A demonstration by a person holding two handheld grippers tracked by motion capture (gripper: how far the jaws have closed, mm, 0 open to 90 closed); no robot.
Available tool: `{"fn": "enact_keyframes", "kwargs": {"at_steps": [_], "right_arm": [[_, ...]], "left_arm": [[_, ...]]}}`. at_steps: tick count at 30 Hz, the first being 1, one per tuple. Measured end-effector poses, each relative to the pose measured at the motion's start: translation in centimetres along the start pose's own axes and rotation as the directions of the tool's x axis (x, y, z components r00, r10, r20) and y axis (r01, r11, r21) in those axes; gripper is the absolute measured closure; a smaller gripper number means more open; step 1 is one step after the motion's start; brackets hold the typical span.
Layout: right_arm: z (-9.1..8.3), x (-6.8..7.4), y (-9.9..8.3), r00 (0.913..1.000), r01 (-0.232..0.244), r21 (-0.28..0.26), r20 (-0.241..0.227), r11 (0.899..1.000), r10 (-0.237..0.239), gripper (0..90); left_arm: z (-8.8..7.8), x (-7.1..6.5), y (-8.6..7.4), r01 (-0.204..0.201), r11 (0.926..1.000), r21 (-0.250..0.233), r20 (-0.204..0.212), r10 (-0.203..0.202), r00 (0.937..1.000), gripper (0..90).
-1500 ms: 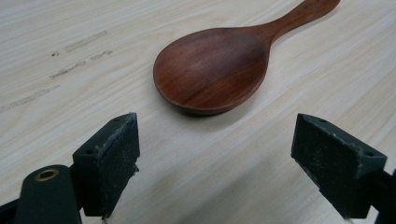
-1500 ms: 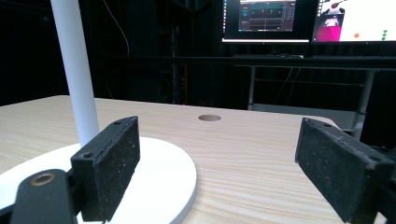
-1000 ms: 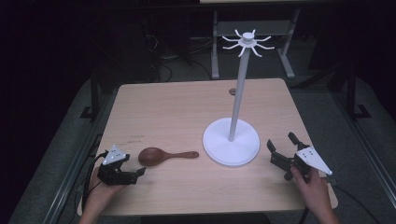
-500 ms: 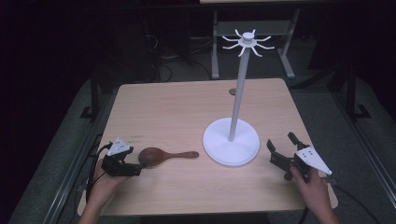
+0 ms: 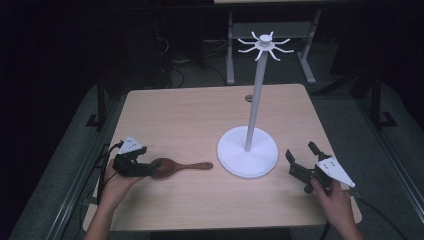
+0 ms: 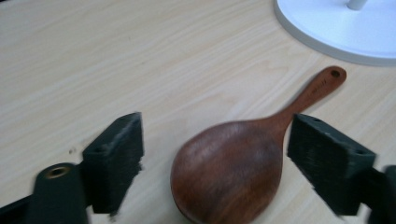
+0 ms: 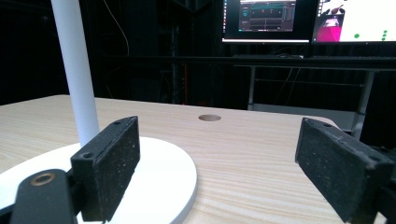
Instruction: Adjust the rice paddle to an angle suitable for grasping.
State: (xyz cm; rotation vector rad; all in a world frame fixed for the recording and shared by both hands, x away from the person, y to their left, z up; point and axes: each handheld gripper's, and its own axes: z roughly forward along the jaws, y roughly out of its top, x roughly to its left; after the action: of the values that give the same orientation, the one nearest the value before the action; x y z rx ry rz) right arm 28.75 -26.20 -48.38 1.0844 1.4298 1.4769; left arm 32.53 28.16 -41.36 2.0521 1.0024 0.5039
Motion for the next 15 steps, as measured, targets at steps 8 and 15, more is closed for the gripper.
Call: {"fn": "enact_keyframes", "kwargs": {"at_steps": [8, 15], "right_arm": [[0.0, 0.0, 0.0, 1.0, 0.001, 0.0, 0.0, 1.0, -0.001, 13.5], [0.0, 0.0, 0.0, 1.0, 0.002, 0.0, 0.001, 1.0, -0.002, 13.5]], "left_arm": [[1.7, 0.2, 1.3, 0.008, 1.0, 0.003, -0.004, -0.008, 1.0, 23.7], [3.5, 0.5, 2.1, 0.021, 0.9997, 0.012, -0.012, -0.021, 0.9997, 32.8]]}}
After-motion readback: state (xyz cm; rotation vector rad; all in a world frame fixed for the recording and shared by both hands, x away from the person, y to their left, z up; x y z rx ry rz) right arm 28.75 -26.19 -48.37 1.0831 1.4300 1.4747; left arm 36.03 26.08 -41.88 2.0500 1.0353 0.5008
